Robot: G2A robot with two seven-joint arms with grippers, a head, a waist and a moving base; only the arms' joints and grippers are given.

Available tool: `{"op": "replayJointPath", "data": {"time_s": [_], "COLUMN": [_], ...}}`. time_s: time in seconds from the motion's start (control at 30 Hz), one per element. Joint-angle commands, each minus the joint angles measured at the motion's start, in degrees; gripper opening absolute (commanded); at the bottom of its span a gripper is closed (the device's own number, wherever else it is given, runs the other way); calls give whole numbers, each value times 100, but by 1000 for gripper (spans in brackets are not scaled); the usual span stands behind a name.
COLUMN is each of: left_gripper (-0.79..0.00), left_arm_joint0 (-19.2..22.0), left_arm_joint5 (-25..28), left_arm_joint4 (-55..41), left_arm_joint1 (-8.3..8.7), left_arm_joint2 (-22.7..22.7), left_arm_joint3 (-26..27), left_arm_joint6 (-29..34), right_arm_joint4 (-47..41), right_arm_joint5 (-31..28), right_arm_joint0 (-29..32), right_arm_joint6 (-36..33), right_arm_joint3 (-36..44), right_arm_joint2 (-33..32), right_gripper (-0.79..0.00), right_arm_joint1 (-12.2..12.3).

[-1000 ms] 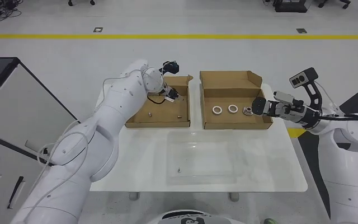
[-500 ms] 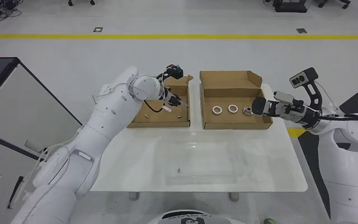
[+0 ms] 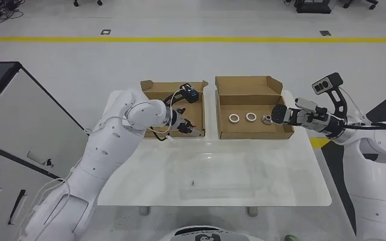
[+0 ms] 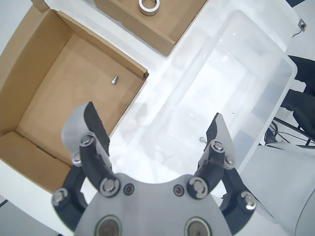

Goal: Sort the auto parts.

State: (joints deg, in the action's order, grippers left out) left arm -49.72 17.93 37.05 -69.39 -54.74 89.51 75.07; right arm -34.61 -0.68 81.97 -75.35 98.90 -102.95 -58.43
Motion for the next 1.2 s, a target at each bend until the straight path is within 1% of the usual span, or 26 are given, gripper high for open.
{"op": "replayJointPath", "data": {"time_s": [0.0,0.23,0.27,0.3,0.33,0.37,0.43,0.5,0.67,0.7,0.77,0.8,0.87,1.0,1.03,1.07,1.1,1.17], "left_gripper": [0,0,0,0,0,0,0,0,0,0,0,0,0,0,0,0,0,0], "left_arm_joint0": [4,-9,-46,-34,30,73,205,392,1047,1270,1558,1812,2110,2841,2973,3005,3006,3006], "left_arm_joint5": [0,2,105,368,595,711,759,735,739,754,778,842,936,1207,1238,1221,1107,1107], "left_arm_joint4": [1,9,-5,-60,56,74,37,35,-261,-298,-386,-481,-671,-1075,-1190,-1204,-1016,-1016], "left_arm_joint1": [-2,-1,0,1,8,8,12,37,163,199,241,274,311,384,396,402,403,403], "left_arm_joint2": [4,8,57,143,241,331,615,1040,2075,2402,2855,3163,3547,4417,4500,4500,4500,4500], "left_arm_joint3": [-7,-4,61,183,273,322,459,576,671,716,740,723,716,758,745,794,864,864], "left_arm_joint6": [-6,-30,-59,23,217,375,370,394,390,376,352,287,194,-77,-108,-91,23,23], "right_arm_joint4": [0,0,0,0,0,0,0,0,0,0,0,0,0,0,0,0,0,0], "right_arm_joint5": [0,0,0,0,0,0,0,0,0,0,0,0,0,0,0,0,0,0], "right_arm_joint0": [0,0,0,0,0,0,0,0,0,0,0,0,0,0,0,0,0,0], "right_arm_joint6": [0,0,0,0,0,0,0,0,0,0,0,0,0,0,0,0,0,0], "right_arm_joint3": [0,0,0,0,0,0,0,0,0,0,0,0,0,0,0,0,0,0], "right_arm_joint2": [0,0,0,0,0,0,0,0,0,0,0,0,0,0,0,0,0,0], "right_gripper": [0,0,0,0,0,0,0,0,0,0,0,0,0,0,0,0,0,0], "right_arm_joint1": [0,0,0,0,0,0,0,0,0,0,0,0,0,0,0,0,0,0]}}
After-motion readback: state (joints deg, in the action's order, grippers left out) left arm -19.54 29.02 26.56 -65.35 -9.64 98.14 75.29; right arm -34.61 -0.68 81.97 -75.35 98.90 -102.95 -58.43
